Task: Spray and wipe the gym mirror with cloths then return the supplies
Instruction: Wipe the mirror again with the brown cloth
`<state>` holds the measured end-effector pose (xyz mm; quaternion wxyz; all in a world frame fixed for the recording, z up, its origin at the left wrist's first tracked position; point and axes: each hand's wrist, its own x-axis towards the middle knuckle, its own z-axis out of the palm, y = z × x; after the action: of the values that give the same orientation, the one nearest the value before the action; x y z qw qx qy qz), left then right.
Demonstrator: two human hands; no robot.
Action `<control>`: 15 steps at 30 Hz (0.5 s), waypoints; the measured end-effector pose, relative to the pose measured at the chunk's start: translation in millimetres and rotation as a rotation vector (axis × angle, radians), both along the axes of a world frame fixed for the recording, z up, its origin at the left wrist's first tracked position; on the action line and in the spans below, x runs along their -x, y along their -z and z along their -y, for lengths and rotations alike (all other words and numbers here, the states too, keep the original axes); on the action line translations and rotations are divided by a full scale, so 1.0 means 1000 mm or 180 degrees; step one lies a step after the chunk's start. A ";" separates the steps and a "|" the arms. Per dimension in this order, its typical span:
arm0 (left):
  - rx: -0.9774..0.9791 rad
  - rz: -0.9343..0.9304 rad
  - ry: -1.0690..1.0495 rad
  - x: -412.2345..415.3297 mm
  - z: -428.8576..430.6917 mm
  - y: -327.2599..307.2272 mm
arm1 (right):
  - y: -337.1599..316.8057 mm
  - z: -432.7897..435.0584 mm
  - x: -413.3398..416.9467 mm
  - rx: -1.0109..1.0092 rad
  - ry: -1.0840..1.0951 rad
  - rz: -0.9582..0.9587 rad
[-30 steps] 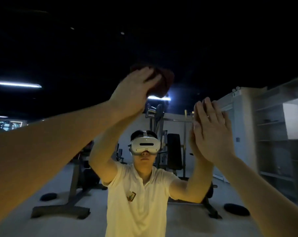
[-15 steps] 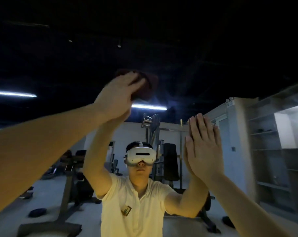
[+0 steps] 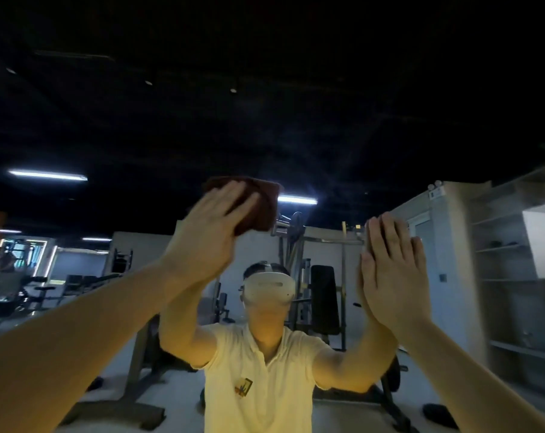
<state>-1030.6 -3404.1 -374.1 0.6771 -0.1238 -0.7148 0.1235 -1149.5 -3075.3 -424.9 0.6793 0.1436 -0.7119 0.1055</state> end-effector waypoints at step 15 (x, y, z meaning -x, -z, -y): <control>0.1411 0.0378 -0.0217 0.030 -0.105 0.086 | 0.005 -0.051 -0.024 -0.0672 -0.0062 0.0351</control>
<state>-1060.2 -3299.6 -460.5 0.5856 -0.2523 -0.7125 0.2928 -1125.0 -3024.6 -429.4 0.6191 0.2152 -0.7540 0.0442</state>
